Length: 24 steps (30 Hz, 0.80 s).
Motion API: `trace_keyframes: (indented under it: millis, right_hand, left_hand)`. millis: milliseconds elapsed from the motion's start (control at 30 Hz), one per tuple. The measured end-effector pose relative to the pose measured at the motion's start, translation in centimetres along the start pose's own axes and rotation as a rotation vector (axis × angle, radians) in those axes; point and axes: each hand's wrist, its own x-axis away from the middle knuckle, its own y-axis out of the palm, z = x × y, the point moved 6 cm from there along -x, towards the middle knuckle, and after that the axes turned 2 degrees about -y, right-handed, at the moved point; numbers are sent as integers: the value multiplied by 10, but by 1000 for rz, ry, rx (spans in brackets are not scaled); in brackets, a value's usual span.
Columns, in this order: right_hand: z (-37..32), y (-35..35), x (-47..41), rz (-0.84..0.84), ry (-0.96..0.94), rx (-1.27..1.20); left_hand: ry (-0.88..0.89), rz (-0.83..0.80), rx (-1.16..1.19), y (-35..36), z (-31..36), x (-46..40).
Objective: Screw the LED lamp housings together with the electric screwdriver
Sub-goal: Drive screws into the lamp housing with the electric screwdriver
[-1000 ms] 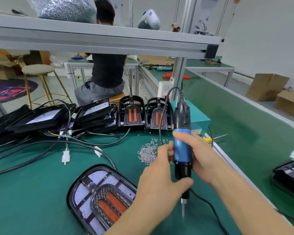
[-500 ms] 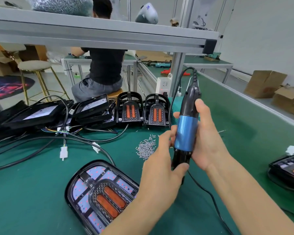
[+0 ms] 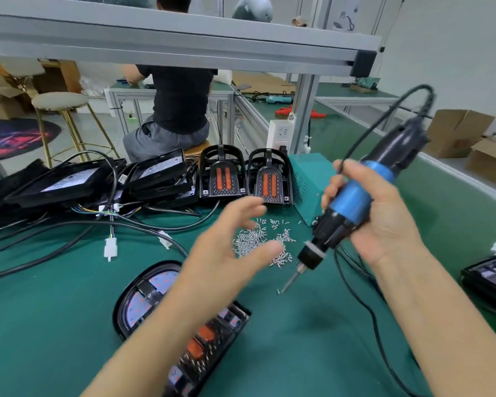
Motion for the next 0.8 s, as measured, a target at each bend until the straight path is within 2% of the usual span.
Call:
trace_keyframes:
  millis: [100,267,333,567,800]
  right_hand:
    - [-12,-13,0,63,-80,-85]
    - [-16,-16,1,86,-212,-104]
    - [-17,-14,0,92,-271,-49]
    - [-14,-13,4,121,-424,23]
    - [-7,-15,10,87,-423,28]
  left_hand:
    - [-16,57,-194,-43,-24,20]
    - [-12,-128,-512,-32,-60,46]
    - [-35,-136,-591,-27,-70,46]
    - [-81,151,-634,-21,-73,34]
    - [-33,146,-569,-34,-54,7]
